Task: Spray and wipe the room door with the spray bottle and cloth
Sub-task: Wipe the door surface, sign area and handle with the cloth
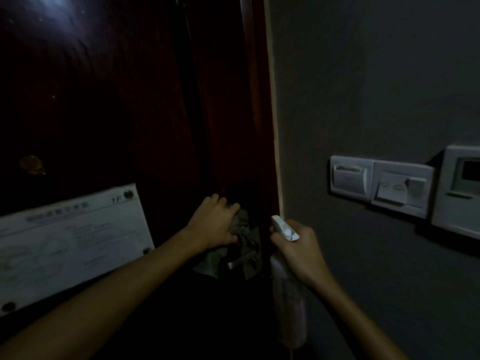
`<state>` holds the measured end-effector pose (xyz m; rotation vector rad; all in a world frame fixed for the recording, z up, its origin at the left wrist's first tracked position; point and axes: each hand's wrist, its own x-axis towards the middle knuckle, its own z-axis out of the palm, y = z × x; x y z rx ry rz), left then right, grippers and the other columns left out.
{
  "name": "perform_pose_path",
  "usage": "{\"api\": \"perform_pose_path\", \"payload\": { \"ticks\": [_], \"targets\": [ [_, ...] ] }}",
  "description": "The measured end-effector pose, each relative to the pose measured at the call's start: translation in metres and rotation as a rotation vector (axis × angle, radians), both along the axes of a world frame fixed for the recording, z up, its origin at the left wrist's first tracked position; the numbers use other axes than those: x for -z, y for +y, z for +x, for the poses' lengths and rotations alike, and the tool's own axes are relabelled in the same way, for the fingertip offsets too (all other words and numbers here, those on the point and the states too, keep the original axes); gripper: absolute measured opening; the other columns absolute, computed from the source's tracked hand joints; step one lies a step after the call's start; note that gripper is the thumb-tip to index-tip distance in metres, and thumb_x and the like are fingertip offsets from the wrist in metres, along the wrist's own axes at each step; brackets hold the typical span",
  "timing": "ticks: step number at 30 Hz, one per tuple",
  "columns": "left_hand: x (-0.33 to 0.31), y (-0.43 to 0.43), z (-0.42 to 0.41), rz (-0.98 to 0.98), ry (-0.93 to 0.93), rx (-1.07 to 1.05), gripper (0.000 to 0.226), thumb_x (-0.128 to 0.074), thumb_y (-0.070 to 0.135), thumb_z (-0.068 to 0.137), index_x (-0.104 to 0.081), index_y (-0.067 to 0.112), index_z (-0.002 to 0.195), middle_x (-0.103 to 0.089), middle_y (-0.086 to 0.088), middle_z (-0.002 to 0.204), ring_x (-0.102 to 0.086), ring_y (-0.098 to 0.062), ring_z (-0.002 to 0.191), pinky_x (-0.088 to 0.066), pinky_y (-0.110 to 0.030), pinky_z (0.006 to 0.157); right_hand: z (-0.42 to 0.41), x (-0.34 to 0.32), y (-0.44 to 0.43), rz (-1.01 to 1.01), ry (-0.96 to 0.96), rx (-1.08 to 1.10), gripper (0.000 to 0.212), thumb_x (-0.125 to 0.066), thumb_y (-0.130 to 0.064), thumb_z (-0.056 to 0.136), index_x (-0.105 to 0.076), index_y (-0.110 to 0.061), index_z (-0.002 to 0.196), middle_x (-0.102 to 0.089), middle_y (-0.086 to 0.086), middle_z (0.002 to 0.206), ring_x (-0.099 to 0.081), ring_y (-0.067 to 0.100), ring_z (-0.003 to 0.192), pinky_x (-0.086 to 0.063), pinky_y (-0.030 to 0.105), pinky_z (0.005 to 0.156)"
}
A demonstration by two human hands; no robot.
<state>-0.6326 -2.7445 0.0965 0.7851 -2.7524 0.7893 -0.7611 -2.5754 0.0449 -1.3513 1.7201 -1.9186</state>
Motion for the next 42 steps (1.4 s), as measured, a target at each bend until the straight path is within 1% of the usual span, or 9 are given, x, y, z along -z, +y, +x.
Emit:
{"api": "perform_pose_path", "payload": {
  "ticks": [3,6,13,17,22,30,34,38,42],
  "targets": [
    [0.042,-0.003,0.004,0.241,0.01,-0.062,0.072,-0.062,0.06,0.075,-0.044,0.022,0.134,-0.056,-0.01,0.121,-0.045,-0.027,0.111,-0.036,-0.036,0.092,0.004,0.013,-0.013,0.019,-0.008,0.016,0.034,-0.064,-0.008,0.082,-0.046,-0.016,0.055,-0.05,-0.009,0.049,-0.046,0.006,0.052,-0.036,0.027,0.051],
    [0.058,-0.009,0.005,0.263,0.05,-0.075,0.07,-0.062,0.057,0.077,-0.043,0.023,0.135,-0.056,-0.009,0.121,-0.043,-0.026,0.111,-0.035,-0.035,0.091,0.006,0.023,-0.026,0.048,0.004,0.033,0.027,-0.064,-0.012,0.083,-0.051,-0.009,0.059,-0.056,-0.003,0.054,-0.052,0.007,0.053,-0.041,0.028,0.052],
    [0.021,-0.02,0.029,-0.147,-0.034,0.088,0.069,-0.071,0.046,0.076,-0.045,0.018,0.134,-0.051,-0.013,0.121,-0.044,-0.028,0.108,-0.038,-0.037,0.085,0.014,0.024,-0.044,0.065,0.033,0.0,0.023,-0.066,-0.009,0.086,-0.056,0.0,0.067,-0.059,0.01,0.06,-0.054,0.01,0.055,-0.042,0.024,0.052],
    [-0.057,-0.033,0.065,-0.381,0.011,0.132,0.069,-0.081,0.036,0.063,-0.057,0.016,0.124,-0.056,-0.017,0.11,-0.05,-0.032,0.095,-0.042,-0.037,0.072,0.021,0.0,-0.051,0.028,0.049,-0.049,0.022,-0.064,-0.01,0.086,-0.056,-0.006,0.066,-0.058,0.007,0.06,-0.054,0.012,0.057,-0.044,0.036,0.054],
    [-0.207,-0.029,0.089,-0.556,0.199,0.015,0.069,-0.077,0.032,0.07,-0.051,0.011,0.129,-0.052,-0.027,0.118,-0.049,-0.043,0.105,-0.04,-0.045,0.081,0.041,-0.051,-0.06,-0.101,0.103,-0.091,0.028,-0.062,-0.005,0.086,-0.052,-0.011,0.061,-0.051,-0.004,0.055,-0.047,0.006,0.053,-0.038,0.023,0.051],
    [-0.386,-0.033,0.123,-0.632,0.649,-0.11,0.065,-0.065,0.037,0.076,-0.041,0.025,0.135,-0.043,-0.028,0.131,-0.038,-0.05,0.122,-0.03,-0.053,0.1,0.045,-0.106,-0.066,-0.22,0.091,-0.151,0.024,-0.06,-0.01,0.089,-0.055,0.007,0.072,-0.055,0.024,0.066,-0.052,0.027,0.06,-0.043,0.043,0.06],
    [-0.37,-0.034,0.114,-0.597,0.597,-0.093,0.068,-0.069,0.037,0.074,-0.043,0.023,0.136,-0.042,-0.028,0.132,-0.037,-0.051,0.122,-0.031,-0.053,0.101,0.044,-0.118,-0.061,-0.268,0.104,-0.131,0.034,-0.061,-0.029,0.08,-0.06,0.004,0.074,-0.059,0.026,0.07,-0.057,0.047,0.072,-0.048,0.054,0.065],
    [-0.301,-0.039,0.089,-0.585,0.423,-0.004,0.074,-0.074,0.042,0.072,-0.045,0.022,0.137,-0.046,-0.022,0.13,-0.041,-0.045,0.118,-0.036,-0.048,0.094,0.04,-0.114,-0.056,-0.261,0.087,-0.097,0.022,-0.061,-0.011,0.089,-0.059,0.005,0.075,-0.059,0.027,0.071,-0.057,0.046,0.072,-0.048,0.057,0.066],
    [-0.237,-0.036,0.054,-0.552,0.284,0.036,0.078,-0.074,0.045,0.073,-0.041,0.025,0.141,-0.045,-0.017,0.132,-0.04,-0.041,0.117,-0.035,-0.046,0.092,0.039,-0.101,-0.047,-0.224,0.087,-0.093,0.028,-0.061,-0.018,0.083,-0.054,0.007,0.072,-0.055,0.025,0.068,-0.051,0.029,0.061,-0.044,0.049,0.06]
  ]
}}
